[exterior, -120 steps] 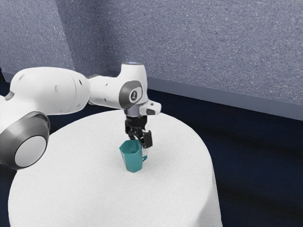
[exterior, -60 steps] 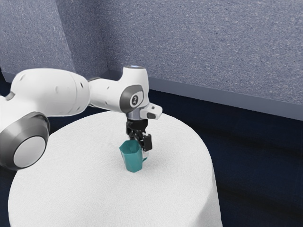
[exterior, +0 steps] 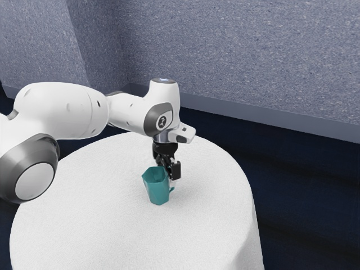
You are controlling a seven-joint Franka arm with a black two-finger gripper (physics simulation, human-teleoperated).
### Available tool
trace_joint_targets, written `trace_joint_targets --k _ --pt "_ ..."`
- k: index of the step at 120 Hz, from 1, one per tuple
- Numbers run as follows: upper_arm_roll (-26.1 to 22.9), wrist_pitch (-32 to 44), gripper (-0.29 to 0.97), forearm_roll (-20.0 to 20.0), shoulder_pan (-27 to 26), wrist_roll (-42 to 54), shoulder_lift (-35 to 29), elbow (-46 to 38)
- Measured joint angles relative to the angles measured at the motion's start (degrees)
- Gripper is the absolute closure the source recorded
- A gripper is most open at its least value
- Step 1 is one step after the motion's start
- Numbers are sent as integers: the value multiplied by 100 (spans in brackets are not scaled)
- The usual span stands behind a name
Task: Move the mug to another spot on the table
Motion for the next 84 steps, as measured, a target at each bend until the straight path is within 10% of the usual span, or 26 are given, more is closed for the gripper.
trace_joint_targets --k 84 --pt "-57 -33 54 187 -9 -241 -141 -2"
